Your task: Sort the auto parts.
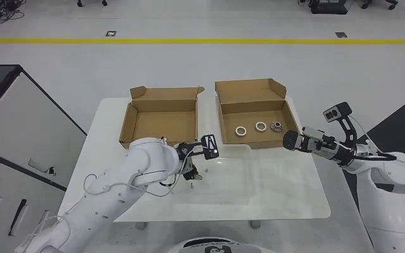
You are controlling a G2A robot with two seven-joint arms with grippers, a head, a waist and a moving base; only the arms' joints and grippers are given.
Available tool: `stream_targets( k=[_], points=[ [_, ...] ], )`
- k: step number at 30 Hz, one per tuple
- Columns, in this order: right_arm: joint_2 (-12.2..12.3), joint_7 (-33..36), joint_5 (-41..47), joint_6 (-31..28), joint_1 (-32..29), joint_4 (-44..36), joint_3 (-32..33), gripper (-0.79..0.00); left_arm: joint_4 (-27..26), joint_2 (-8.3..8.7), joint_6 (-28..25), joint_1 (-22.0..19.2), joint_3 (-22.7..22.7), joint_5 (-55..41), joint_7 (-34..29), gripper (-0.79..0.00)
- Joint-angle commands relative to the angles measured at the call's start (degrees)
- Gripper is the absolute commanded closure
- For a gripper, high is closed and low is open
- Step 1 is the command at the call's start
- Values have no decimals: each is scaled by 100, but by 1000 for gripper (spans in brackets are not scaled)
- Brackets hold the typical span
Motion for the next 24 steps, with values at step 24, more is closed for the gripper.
stream_targets(
  k=[24],
  points=[
    [0, 0, 0, 0, 0, 0, 0, -785, 444, 248, 1308, -2647, 2631, -1920, -1311, -785]
  ],
)
